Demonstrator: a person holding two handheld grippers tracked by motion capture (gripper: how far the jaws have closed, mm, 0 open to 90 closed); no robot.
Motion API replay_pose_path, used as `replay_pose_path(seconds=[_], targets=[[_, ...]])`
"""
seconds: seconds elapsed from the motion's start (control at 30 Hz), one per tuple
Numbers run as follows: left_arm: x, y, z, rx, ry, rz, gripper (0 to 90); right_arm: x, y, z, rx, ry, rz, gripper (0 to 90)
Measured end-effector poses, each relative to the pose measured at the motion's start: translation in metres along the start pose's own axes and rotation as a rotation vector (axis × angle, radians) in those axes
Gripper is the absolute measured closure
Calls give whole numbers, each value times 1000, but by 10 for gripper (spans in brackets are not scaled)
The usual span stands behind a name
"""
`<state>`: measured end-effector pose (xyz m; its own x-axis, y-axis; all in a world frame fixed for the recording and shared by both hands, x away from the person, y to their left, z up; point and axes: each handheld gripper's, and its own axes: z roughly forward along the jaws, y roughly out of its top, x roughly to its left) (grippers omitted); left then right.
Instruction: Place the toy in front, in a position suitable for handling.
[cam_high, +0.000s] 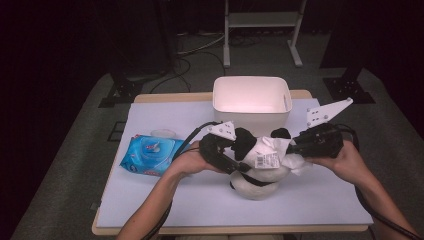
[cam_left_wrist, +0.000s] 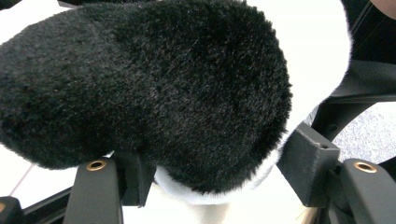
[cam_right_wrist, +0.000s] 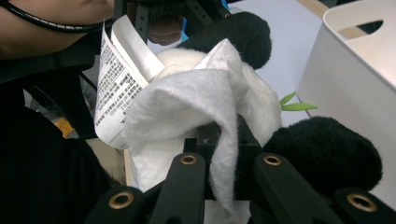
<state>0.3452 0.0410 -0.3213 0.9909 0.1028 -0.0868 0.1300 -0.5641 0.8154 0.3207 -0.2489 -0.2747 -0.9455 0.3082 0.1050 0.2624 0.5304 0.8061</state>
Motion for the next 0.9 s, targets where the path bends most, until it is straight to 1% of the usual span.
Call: replay_pose_path(seconds=[0.1, 0.17, 0.2, 0.23, 0.27, 0.33, 0.37, 0.4, 0.43, 0.53, 0.67, 0.7, 0.77, 0.9], targets=[[-1, 3, -9, -1, 21, 17, 371, 2, 4, 1, -14, 3, -6, 850], [-1, 3, -13, 6, 18, 23, 379, 2, 6, 2, -36, 17, -6, 850], [-2, 3, -14, 14, 20, 20, 382, 1, 6, 3, -37, 24, -7, 850], [-2, 1, -13, 33, 21, 23, 387, 1, 6, 4, -30, 26, -5, 850], [-2, -2, -12, 38, 18, 21, 391, 1, 5, 7, -18, 25, -7, 848], [-1, -9, -12, 13, 4, 11, 404, 1, 3, 11, -6, 37, -1, 848], [-1, -12, -12, -7, -5, 1, 411, 1, 1, 11, -8, 36, 0, 848], [-1, -13, -12, -15, -5, -3, 416, 0, 0, 10, -10, 35, 4, 848], [-1, -14, -12, -19, -7, -5, 418, -1, 0, 9, -9, 30, 3, 848], [-2, -14, -14, -11, -5, 8, 420, -2, -1, 6, 10, 11, 5, 847], [-1, -16, -16, -16, -11, 1, 421, -3, -6, 2, 30, -19, 4, 846], [0, -17, -17, -17, -13, 8, 421, -4, -8, 1, 36, -24, 10, 846], [0, -18, -17, -19, -16, 6, 422, -8, -13, 0, 38, -25, 28, 846], [0, -18, -18, -19, -21, 12, 424, -15, -23, -4, 42, -49, 54, 846]])
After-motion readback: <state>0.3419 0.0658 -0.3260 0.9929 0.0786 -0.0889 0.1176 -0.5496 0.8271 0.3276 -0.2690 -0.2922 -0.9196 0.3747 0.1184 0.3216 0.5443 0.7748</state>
